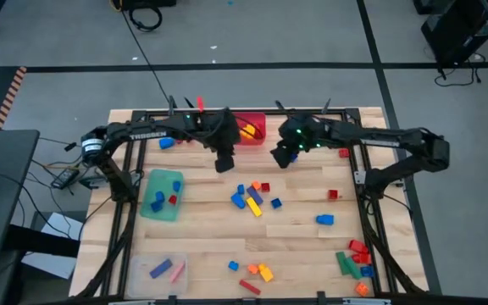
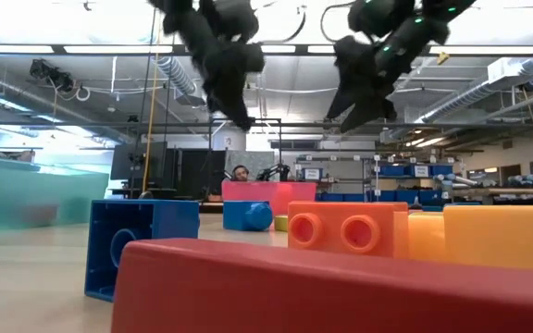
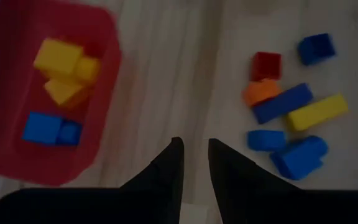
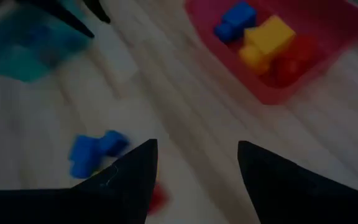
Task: Sort blocks by size
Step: Put the blue 4 studded building block into the teal bin
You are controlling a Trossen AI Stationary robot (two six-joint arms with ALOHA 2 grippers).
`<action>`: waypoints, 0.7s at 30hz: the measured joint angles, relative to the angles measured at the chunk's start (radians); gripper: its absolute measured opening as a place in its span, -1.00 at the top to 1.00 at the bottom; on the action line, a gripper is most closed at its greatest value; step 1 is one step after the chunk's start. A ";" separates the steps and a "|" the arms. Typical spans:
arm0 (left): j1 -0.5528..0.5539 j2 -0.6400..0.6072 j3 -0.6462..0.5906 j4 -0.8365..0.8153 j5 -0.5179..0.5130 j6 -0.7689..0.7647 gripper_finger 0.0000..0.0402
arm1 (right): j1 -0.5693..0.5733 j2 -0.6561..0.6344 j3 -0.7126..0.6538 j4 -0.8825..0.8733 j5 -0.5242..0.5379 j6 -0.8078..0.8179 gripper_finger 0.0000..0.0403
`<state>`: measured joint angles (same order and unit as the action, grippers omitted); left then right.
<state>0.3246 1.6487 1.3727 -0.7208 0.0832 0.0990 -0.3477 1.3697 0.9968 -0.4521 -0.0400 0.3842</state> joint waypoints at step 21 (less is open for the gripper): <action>0.052 -0.271 -0.301 0.330 -0.116 -0.114 0.60 | -0.147 0.335 0.067 -0.312 0.023 -0.162 -0.51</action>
<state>0.3767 1.3781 1.0714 -0.3904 -0.0329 -0.0150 -0.4950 1.7043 1.0641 -0.7641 -0.0168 0.2221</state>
